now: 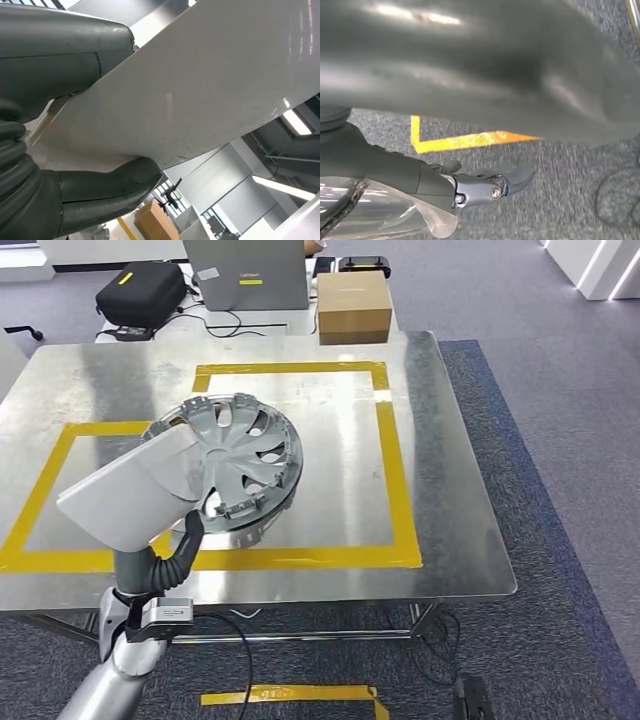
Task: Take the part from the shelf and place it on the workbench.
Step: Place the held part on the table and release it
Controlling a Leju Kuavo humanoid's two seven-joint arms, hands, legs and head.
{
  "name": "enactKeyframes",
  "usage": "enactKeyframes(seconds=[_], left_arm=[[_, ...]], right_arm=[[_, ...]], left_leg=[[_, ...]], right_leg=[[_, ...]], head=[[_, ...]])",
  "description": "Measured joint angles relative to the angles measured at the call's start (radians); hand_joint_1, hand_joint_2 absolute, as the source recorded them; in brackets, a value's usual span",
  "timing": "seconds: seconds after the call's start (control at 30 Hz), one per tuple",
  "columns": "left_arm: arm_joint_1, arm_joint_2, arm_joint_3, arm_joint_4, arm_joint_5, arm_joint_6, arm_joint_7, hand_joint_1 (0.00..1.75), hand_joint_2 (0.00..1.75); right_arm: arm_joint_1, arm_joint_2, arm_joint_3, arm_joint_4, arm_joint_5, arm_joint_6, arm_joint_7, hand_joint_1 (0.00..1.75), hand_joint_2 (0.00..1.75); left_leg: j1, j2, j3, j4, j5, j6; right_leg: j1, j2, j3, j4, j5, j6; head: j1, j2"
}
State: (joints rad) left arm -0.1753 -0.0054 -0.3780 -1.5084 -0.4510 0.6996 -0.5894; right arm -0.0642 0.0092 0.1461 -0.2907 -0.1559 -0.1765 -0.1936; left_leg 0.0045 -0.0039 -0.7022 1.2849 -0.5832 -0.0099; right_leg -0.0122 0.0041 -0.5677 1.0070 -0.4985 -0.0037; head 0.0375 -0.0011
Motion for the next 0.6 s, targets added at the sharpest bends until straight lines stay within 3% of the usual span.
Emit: enactKeyframes(seconds=[0.07, 0.13, 0.2, 0.3, 0.33, 0.43, 0.47, 0.5, 0.53, 0.6], left_arm=[[0.0, 0.001, 0.0, 0.001, -0.001, 0.0, 0.002, 1.75, 1.75], [-0.002, 0.001, -0.001, 0.001, -0.001, 0.0, 0.002, 1.75, 1.75], [-0.004, 0.002, -0.001, 0.002, -0.002, 0.0, 0.003, 1.75, 1.75], [-0.005, 0.002, -0.001, 0.002, -0.002, 0.0, 0.005, 1.75, 1.75], [-0.006, 0.002, -0.001, 0.002, 0.0, 0.0, 0.005, 1.75, 1.75], [-0.008, 0.003, -0.006, 0.004, 0.004, 0.0, 0.008, 1.75, 1.75], [-0.008, 0.003, -0.008, 0.006, 0.005, 0.0, 0.009, 1.75, 1.75], [-0.008, 0.003, -0.01, 0.007, 0.006, 0.0, 0.011, 1.75, 1.75], [-0.008, 0.003, -0.012, 0.008, 0.007, 0.0, 0.012, 1.75, 1.75], [-0.011, 0.004, -0.014, 0.008, 0.007, 0.0, 0.014, 1.75, 1.75]], right_arm=[[0.0, 0.0, 0.0, 0.0, -0.003, 0.001, -0.001, 0.0, 0.0], [-0.003, 0.0, 0.0, 0.0, -0.005, 0.002, -0.003, 0.0, 0.0], [-0.005, 0.0, -0.001, 0.0, -0.007, 0.003, -0.004, 0.0, 0.0], [-0.006, 0.0, -0.001, -0.001, -0.008, 0.003, -0.006, 0.0, 0.0], [-0.007, 0.0, -0.001, -0.002, -0.01, 0.004, -0.006, 0.0, 0.0], [-0.005, 0.001, -0.002, -0.002, -0.015, 0.007, -0.007, 0.0, 0.0], [-0.003, 0.001, -0.003, -0.002, -0.016, 0.008, -0.006, 0.0, 0.0], [-0.002, 0.001, -0.004, -0.002, -0.017, 0.009, -0.006, 0.0, 0.0], [-0.002, 0.001, -0.005, -0.002, -0.017, 0.01, -0.006, 0.0, 0.0], [-0.003, 0.001, -0.006, -0.002, -0.018, 0.013, -0.006, 0.0, 0.0]], left_leg=[[-0.002, 0.0, 0.045, -0.121, 0.085, 0.011], [-0.007, 0.001, 0.088, -0.225, 0.125, 0.023], [-0.011, 0.0, 0.098, -0.253, 0.118, 0.029], [-0.003, 0.0, 0.113, -0.272, 0.116, 0.04], [0.0, 0.001, 0.119, -0.278, 0.116, 0.045], [0.0, 0.001, 0.126, -0.279, 0.109, 0.052], [-0.001, 0.0, 0.129, -0.278, 0.105, 0.053], [-0.001, -0.001, 0.133, -0.278, 0.102, 0.052], [-0.001, -0.001, 0.14, -0.278, 0.097, 0.05], [-0.002, -0.002, 0.153, -0.277, 0.085, 0.042]], right_leg=[[0.001, 0.002, 0.014, -0.001, -0.01, 0.003], [0.003, 0.003, 0.022, -0.001, -0.019, 0.012], [0.005, 0.002, 0.023, -0.004, -0.022, 0.022], [0.004, -0.001, 0.015, 0.015, -0.041, 0.038], [0.003, -0.001, -0.006, 0.056, -0.062, 0.042], [-0.001, -0.002, -0.119, 0.249, -0.128, 0.052], [-0.001, -0.002, -0.144, 0.279, -0.124, 0.054], [-0.001, -0.002, -0.149, 0.27, -0.1, 0.054], [-0.001, -0.002, -0.134, 0.221, -0.058, 0.053], [0.0, -0.004, -0.074, 0.084, 0.015, 0.048]], head=[[0.0, 0.0], [0.001, 0.0], [0.002, 0.0], [0.004, 0.0], [0.006, 0.0], [0.009, 0.0], [0.01, 0.0], [0.01, 0.0], [0.01, 0.0], [0.01, 0.0]])
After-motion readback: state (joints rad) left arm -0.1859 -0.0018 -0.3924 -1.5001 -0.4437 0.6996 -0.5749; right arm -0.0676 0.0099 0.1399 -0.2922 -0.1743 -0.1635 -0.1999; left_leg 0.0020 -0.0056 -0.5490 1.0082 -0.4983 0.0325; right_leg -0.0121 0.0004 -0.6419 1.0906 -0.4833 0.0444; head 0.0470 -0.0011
